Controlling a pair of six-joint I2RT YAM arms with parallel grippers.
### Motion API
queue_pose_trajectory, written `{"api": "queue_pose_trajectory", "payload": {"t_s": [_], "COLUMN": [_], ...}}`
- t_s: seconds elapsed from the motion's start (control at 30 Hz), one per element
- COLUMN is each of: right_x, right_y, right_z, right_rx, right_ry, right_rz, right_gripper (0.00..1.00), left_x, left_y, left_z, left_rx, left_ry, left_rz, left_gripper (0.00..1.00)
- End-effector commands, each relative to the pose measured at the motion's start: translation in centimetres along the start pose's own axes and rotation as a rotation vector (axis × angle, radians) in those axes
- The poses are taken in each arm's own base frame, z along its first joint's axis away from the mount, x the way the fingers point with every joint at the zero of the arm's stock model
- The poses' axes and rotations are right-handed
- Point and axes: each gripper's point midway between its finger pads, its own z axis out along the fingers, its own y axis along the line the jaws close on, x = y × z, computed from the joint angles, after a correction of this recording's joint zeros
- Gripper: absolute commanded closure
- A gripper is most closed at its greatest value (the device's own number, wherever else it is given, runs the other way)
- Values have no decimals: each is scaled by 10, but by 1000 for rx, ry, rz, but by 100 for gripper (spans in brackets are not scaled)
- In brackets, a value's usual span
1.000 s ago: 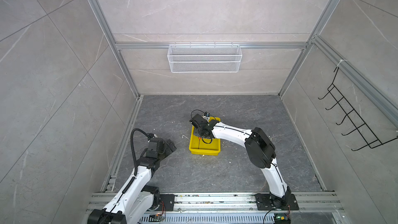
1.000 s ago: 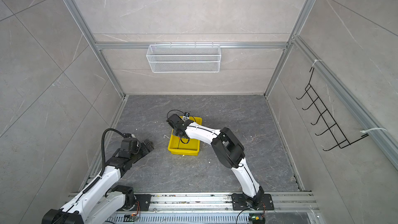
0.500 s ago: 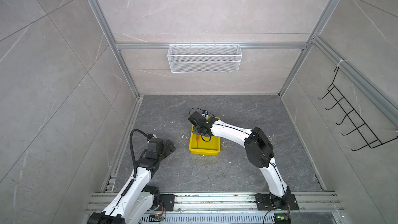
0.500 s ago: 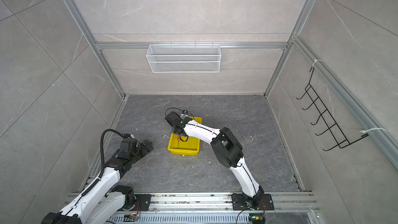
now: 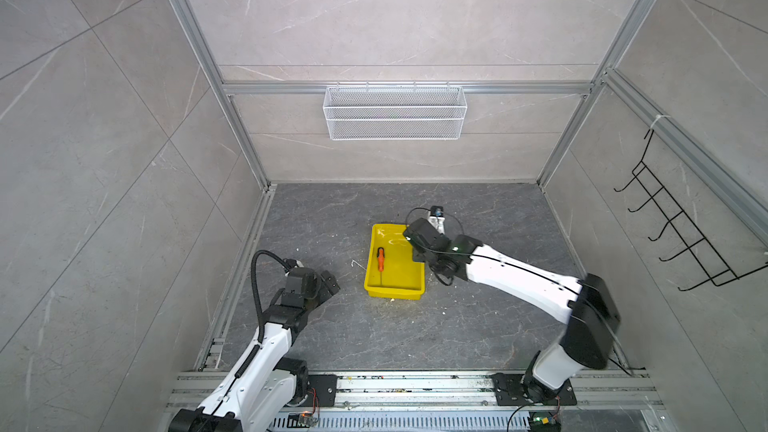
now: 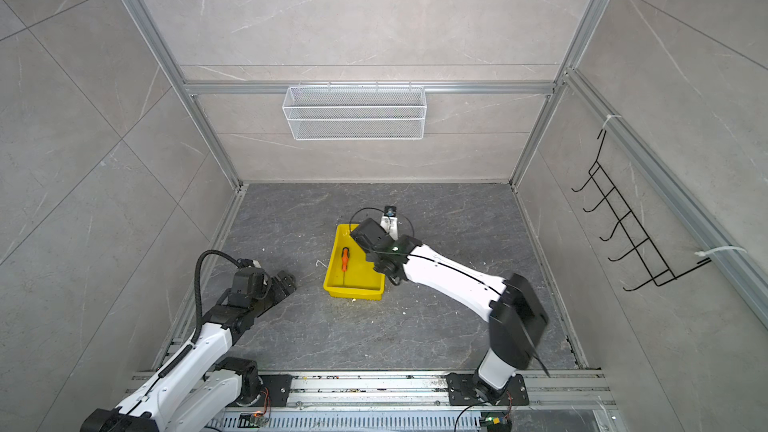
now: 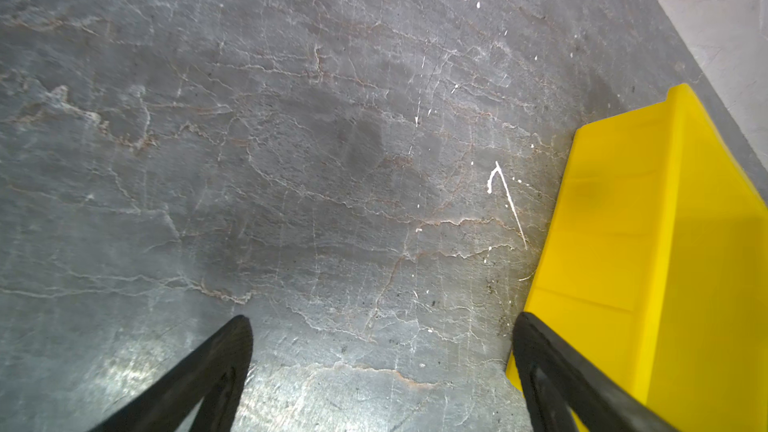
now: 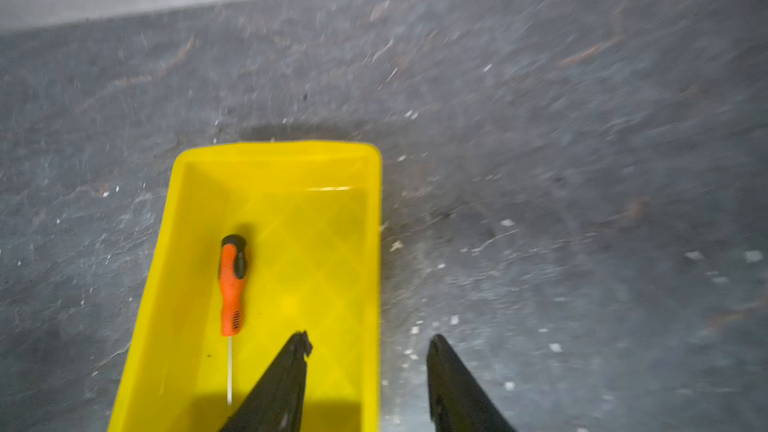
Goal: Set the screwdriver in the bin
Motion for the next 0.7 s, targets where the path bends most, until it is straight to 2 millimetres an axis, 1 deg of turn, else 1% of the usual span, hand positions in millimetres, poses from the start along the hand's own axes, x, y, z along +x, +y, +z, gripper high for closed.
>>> {"api": "queue_pose_trajectory", "payload": {"t_s": [0.0, 0.03, 0.07, 0.1, 0.13, 0.17, 0.23, 0.3, 0.37, 0.47, 0.53, 0.63, 0.67], "right_x": [-12, -14, -13, -14, -18, -21, -22, -14, -2, 6, 8, 16, 17], "right_y": [-76, -94, -111, -128, -147, -166, -204, -226, -238, -244, -246, -242, -242], "right_z": [-20, -24, -25, -27, -29, -31, -26, -10, 10, 27, 38, 57, 59], "right_rx": [215, 243, 271, 307, 379, 468, 631, 655, 635, 658, 661, 592, 587], "right_ry": [-121, -134, -141, -159, -199, -247, -328, -310, -277, -259, -257, -246, -253], "right_rz": [-121, -120, -128, -136, -145, -149, -158, -115, -69, -74, -72, -47, -43], "right_gripper": [49, 48, 41, 31, 23, 20, 19, 17, 16, 15, 15, 15, 15], "left_x": [-4, -3, -3, -3, -4, -4, -5, -6, -7, -9, -8, -8, -7], "left_y": [-5, -6, -6, -5, -5, -6, -7, -8, -8, -8, -7, -8, -9], "left_z": [2, 3, 3, 4, 4, 4, 3, 3, 2, 1, 2, 3, 4], "left_rx": [5, 1, -4, -7, -6, -5, 2, 10, 12, 14, 8, 6, 9], "left_ry": [5, 12, 17, 19, 16, 14, 8, 0, -10, -22, -18, -6, -1], "left_rz": [18, 20, 20, 20, 19, 20, 20, 19, 16, 13, 11, 16, 18], "left_gripper": [0, 0, 0, 0, 0, 0, 0, 0, 0, 0, 0, 0, 0]}}
